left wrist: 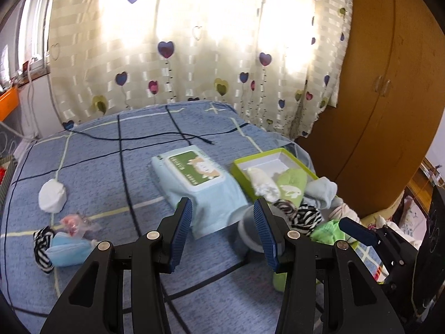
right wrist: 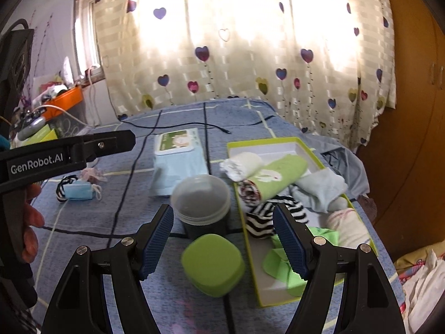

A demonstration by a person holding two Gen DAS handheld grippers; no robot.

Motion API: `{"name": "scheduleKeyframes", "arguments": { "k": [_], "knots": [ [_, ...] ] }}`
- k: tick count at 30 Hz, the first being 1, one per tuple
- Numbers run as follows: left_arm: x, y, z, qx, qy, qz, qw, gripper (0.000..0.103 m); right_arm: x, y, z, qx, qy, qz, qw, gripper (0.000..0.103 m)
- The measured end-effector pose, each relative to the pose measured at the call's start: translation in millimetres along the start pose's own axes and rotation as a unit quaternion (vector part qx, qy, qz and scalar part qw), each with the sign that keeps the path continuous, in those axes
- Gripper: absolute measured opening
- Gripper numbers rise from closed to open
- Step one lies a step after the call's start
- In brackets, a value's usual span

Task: Organize soft objects
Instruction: 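Move both grippers back toward the striped sock and wrapped packet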

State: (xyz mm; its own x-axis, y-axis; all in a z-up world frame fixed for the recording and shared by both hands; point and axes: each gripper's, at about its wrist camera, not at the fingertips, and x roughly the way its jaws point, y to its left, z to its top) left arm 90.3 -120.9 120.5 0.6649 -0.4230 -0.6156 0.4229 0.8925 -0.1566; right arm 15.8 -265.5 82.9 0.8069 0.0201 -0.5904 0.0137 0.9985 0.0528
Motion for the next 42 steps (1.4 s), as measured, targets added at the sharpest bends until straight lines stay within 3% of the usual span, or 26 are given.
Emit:
{"name": "scheduleKeyframes", "arguments": {
  "k": [13,27,42],
  "knots": [
    [-18,73,-32,-0.056,0.000,0.052,0.9971,0.047,29,47,11,-0.035,0.010,0.046,0.998,0.074],
    [-38,172,-62,-0.128,0.001,0.136,0.9824,0.047,77,113,32,-0.067,0.031,0.108,0.991,0.074],
    [-36,223,-79,-0.171,0.019,0.155,0.9727,0.047,134,187,51,-0.089,0.067,0.195,0.974,0.074]
  ]
}}
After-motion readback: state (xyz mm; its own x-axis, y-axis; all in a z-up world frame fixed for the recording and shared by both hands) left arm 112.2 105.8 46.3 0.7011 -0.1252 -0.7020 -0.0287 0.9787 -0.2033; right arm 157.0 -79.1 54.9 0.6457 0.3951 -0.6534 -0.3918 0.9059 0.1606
